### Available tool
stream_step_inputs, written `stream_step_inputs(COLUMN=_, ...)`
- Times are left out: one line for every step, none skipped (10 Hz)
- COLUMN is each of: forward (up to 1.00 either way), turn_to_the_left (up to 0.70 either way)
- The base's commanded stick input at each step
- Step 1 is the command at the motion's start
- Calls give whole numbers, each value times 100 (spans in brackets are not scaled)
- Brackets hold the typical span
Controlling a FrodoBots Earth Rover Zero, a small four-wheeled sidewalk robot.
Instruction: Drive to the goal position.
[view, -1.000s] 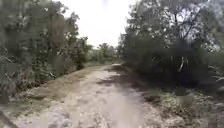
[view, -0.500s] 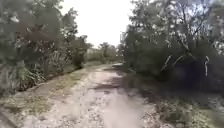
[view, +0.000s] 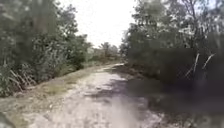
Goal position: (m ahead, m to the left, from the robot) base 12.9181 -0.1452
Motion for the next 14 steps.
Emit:
stream_step_inputs(forward=85, turn_to_the_left=0)
stream_step_inputs(forward=85, turn_to_the_left=0)
stream_step_inputs(forward=85, turn_to_the_left=24)
stream_step_inputs(forward=85, turn_to_the_left=34)
stream_step_inputs(forward=85, turn_to_the_left=34)
stream_step_inputs(forward=85, turn_to_the_left=18)
stream_step_inputs(forward=85, turn_to_the_left=0)
stream_step_inputs(forward=85, turn_to_the_left=0)
stream_step_inputs(forward=85, turn_to_the_left=0)
stream_step_inputs(forward=85, turn_to_the_left=0)
stream_step_inputs(forward=85, turn_to_the_left=0)
stream_step_inputs(forward=85, turn_to_the_left=0)
stream_step_inputs(forward=85, turn_to_the_left=0)
stream_step_inputs(forward=85, turn_to_the_left=0)
